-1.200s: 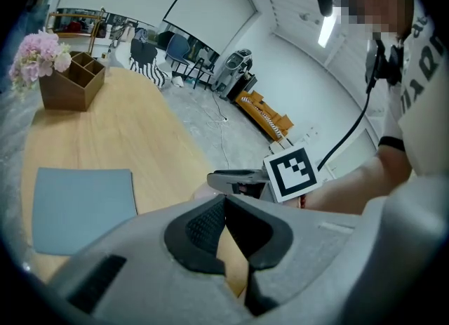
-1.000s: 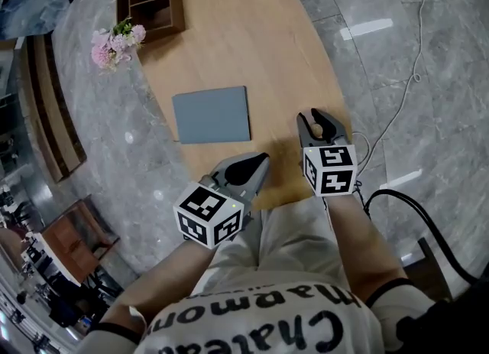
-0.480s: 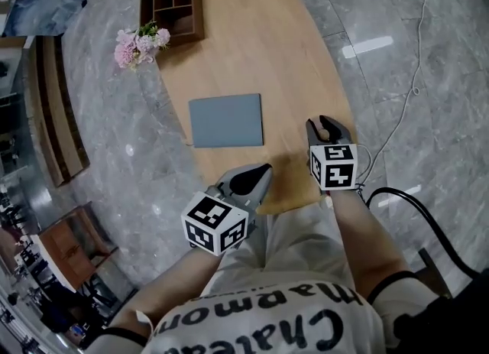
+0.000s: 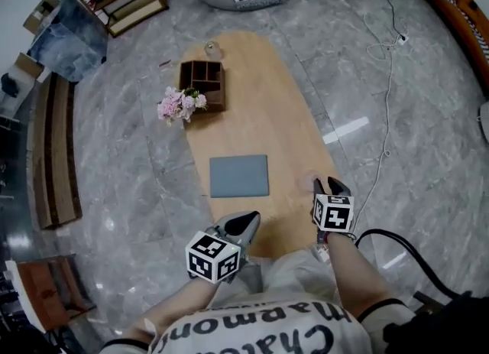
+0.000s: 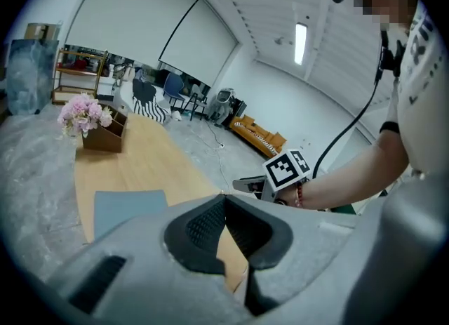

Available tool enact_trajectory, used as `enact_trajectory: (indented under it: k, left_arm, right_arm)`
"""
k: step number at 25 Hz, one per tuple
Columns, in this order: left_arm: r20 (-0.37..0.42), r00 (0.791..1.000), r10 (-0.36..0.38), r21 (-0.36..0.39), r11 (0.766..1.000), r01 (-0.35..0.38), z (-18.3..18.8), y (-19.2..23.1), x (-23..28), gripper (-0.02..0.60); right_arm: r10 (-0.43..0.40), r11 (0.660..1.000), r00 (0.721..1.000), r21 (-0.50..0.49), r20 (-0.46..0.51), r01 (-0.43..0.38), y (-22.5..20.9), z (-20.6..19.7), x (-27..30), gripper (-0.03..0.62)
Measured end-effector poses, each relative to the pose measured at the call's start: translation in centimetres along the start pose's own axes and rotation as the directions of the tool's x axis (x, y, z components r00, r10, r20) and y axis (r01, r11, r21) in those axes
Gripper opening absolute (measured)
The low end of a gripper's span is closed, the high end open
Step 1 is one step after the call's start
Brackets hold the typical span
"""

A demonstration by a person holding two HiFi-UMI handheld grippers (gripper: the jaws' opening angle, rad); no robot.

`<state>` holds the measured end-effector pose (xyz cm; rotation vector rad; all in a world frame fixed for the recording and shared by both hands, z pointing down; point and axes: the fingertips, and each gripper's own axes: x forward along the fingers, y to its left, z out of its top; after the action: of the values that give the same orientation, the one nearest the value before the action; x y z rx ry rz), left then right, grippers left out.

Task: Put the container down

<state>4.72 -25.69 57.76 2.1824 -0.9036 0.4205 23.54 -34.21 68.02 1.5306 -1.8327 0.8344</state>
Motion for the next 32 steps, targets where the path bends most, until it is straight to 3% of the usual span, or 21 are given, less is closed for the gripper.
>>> enact_trajectory:
  k: [3, 7, 11, 13, 14, 17, 19, 22, 25, 32]
  left_arm:
    - [0.046, 0.998, -0.031, 0.025, 0.999, 0.03, 0.7, -0.5, -3.0, 0.014]
    - [0.067, 0.996, -0.057, 0.063, 0.997, 0.053, -0.2, -2.0, -8.0, 0.014]
    - [0.18, 0.978, -0.105, 0.136, 0.987, 0.081, 2.0, -3.7, -12.5, 0.014]
    - [0.253, 0.958, -0.132, 0.163, 0.982, 0.093, 3.7, -4.6, -15.4, 0.014]
    - [0.286, 0.947, -0.148, 0.171, 0.98, 0.101, 4.3, -5.1, -17.2, 0.014]
    - [0.373, 0.906, -0.199, 0.198, 0.971, 0.132, 5.7, -6.7, -22.9, 0.015]
    - [0.418, 0.878, -0.235, 0.233, 0.961, 0.147, 6.4, -8.0, -26.8, 0.015]
    - [0.458, 0.844, -0.281, 0.313, 0.939, 0.143, 7.2, -10.6, -31.8, 0.014]
    - [0.481, 0.817, -0.319, 0.388, 0.913, 0.128, 7.7, -13.2, -35.6, 0.014]
    - [0.514, 0.754, -0.409, 0.439, 0.88, 0.178, 7.0, -19.2, -39.3, 0.014]
  right_arm:
    - [-0.037, 0.997, 0.996, 0.064, 0.082, 0.031, 0.7, 2.0, -4.3, 0.125]
    - [-0.073, 0.989, 0.988, 0.134, 0.137, 0.054, 3.5, 1.7, -10.5, 0.1]
    - [-0.075, 0.974, 0.965, 0.226, 0.251, 0.017, 6.1, 2.5, -16.2, 0.072]
    - [-0.045, 0.963, 0.928, 0.262, 0.37, -0.058, 7.9, 4.0, -19.8, 0.055]
    - [-0.033, 0.959, 0.896, 0.268, 0.443, -0.097, 8.9, 4.9, -22.2, 0.046]
    - [-0.004, 0.958, 0.761, 0.22, 0.649, -0.182, 11.9, 7.5, -30.5, 0.029]
    - [0.015, 0.963, 0.677, 0.171, 0.736, -0.206, 13.9, 8.6, -35.9, 0.026]
    - [0.058, 0.97, 0.584, 0.093, 0.809, -0.224, 17.0, 9.5, -43.2, 0.023]
    - [0.121, 0.977, 0.546, -0.003, 0.829, -0.212, 20.6, 9.4, -48.9, 0.02]
    - [0.138, 0.988, 0.555, -0.072, 0.82, -0.14, 22.8, 6.3, -55.1, 0.014]
